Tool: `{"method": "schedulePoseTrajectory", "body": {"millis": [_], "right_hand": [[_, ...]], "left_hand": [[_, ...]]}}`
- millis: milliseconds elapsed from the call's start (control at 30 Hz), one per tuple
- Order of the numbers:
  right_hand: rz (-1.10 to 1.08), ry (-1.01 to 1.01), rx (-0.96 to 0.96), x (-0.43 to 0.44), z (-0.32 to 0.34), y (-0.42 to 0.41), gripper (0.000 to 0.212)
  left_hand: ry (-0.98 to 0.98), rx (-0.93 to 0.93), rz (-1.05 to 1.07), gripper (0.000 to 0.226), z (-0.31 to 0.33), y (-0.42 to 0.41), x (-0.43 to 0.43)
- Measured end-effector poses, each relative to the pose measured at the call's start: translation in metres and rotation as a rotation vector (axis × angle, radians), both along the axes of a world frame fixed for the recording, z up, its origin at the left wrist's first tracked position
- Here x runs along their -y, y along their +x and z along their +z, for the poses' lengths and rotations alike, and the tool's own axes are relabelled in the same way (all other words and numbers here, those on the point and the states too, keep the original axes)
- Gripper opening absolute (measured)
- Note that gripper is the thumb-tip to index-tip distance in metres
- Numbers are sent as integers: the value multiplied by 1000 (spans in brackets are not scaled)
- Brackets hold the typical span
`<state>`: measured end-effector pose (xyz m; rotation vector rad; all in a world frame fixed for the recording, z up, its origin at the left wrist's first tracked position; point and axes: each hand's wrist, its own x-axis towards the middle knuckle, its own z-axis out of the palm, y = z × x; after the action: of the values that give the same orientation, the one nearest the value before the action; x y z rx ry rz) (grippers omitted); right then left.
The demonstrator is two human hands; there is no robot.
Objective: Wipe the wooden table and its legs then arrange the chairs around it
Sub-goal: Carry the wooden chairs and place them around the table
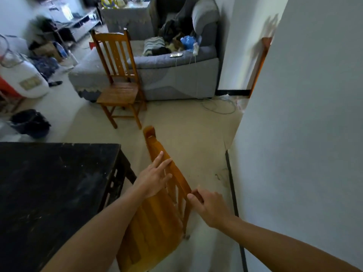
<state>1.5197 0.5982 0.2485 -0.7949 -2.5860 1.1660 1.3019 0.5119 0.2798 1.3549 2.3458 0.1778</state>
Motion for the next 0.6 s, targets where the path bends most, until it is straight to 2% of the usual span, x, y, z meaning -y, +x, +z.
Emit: {"method": "schedulePoseTrajectory", "body": {"millis": [133,200,267,367,500,600], "right_hand": [[159,-125,31,-26,6,4,59],[212,-117,44,-46,16,-15,58],[168,-16,8,-74,29,-45,51],[104,235,-27,-114,53,-101,40],[334,518,-19,-136,70,-169,37],[535,633,5,-134,64,-209,41]], "left_hand": [[101,148,152,65,-16,29,4],[186,195,223,62,-17,31,-2],[244,214,307,63,-16,33,-13],[232,269,448,78,-17,44,-26],[117,284,508,100,-28,56,-37],[88,291,571,100,-29,55,-42]]}}
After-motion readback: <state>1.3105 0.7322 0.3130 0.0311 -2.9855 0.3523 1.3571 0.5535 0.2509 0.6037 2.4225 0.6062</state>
